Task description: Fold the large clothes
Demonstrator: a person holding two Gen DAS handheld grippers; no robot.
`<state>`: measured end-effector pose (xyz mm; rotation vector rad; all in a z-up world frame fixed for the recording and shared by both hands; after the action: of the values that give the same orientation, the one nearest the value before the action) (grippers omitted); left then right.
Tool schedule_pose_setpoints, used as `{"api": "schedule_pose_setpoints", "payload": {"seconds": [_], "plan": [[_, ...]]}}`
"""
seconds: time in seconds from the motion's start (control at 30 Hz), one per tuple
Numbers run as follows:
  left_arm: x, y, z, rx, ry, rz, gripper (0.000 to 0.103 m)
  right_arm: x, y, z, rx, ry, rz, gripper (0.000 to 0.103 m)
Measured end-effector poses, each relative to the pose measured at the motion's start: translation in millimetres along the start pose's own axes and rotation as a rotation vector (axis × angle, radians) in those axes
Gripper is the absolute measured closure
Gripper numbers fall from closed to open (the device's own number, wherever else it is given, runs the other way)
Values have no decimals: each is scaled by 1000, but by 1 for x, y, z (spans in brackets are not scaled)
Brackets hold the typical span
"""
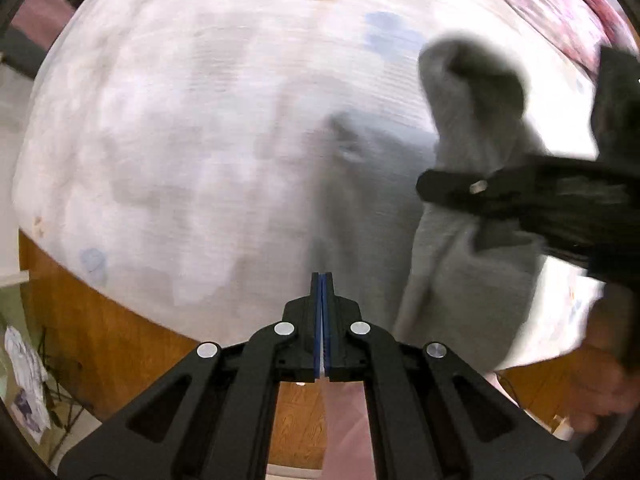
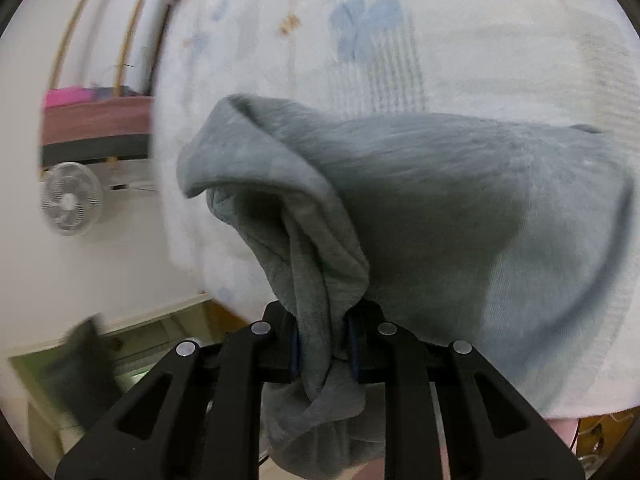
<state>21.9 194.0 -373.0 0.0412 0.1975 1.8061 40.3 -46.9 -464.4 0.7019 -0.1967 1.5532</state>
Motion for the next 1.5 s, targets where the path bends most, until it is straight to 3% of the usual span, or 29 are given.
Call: {"api": "schedule_pose_setpoints", "payload": {"seconds": [0.1,0.17,0.3,0.33,0.4,0.47,0.53,0.6,0.63,0.7,0.73,0.87,0.9,0.97,1.03,1.1,1.17,1.23,1.33,1.43,1.5], "plan": [[8,-6,5,6,-1,27,102,5,-17,-25,72,38,-51,67],[31,6,2,15,5,33,102,21,-23,-14,97,-36,-8,38],[40,-11,-1,41,77,12,99,32,-17,34,-8,34,80,29],[36,-11,-8,52,99,7,93,27,-15,48,-33,53,69,28],[24,-23,-24,62,175,-5,50,8,-8,75,-75,64,22,28],[8,-25,-39,90,262,-20,41,-11,4,92,-101,73,-25,28],[-2,-30,-63,137,308,12,43,-33,8,105,-129,79,-91,28],[1,-34,-87,173,329,110,98,-53,18,112,-147,84,-147,28],[6,-35,-97,214,321,166,100,-62,23,115,-158,85,-166,28],[14,-36,-88,178,293,178,100,-60,24,120,-164,82,-143,38],[18,-35,-74,144,226,143,100,-56,24,120,-153,105,-95,55],[33,-24,-57,154,125,97,99,-50,11,96,-79,150,-39,87],[37,-25,-62,158,62,78,99,-49,4,86,-84,218,-27,87],[42,-32,-81,172,-8,67,99,-52,-9,73,-104,218,-34,88],[41,-40,-108,202,-31,54,99,-57,-29,52,-149,249,-56,88],[29,-48,-131,218,-90,-29,99,-62,-40,45,-178,274,-79,90],[17,-52,-131,221,-155,-99,98,-62,-39,55,-128,252,-116,92],[19,-48,-122,215,-136,-92,99,-73,-28,65,-119,267,-116,94],[25,-36,-111,256,-89,-108,95,-100,-7,76,-76,144,-193,95],[20,-28,-83,237,-102,-136,80,-107,7,105,-75,147,-281,81],[17,-32,-60,191,-102,-133,61,-108,8,119,-104,139,-262,66]]}}
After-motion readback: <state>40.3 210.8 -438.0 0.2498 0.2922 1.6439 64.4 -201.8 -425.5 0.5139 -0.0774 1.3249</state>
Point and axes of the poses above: each gripper's, at about its wrist camera, not at the fingertips, and z roughly against the way its jaws point, x to its left, y to its underside, the point moved 2 cm from there along -z, roughly the way its jaws point, and after that the axes turned 9 degrees about x, right-handed, at the moved point
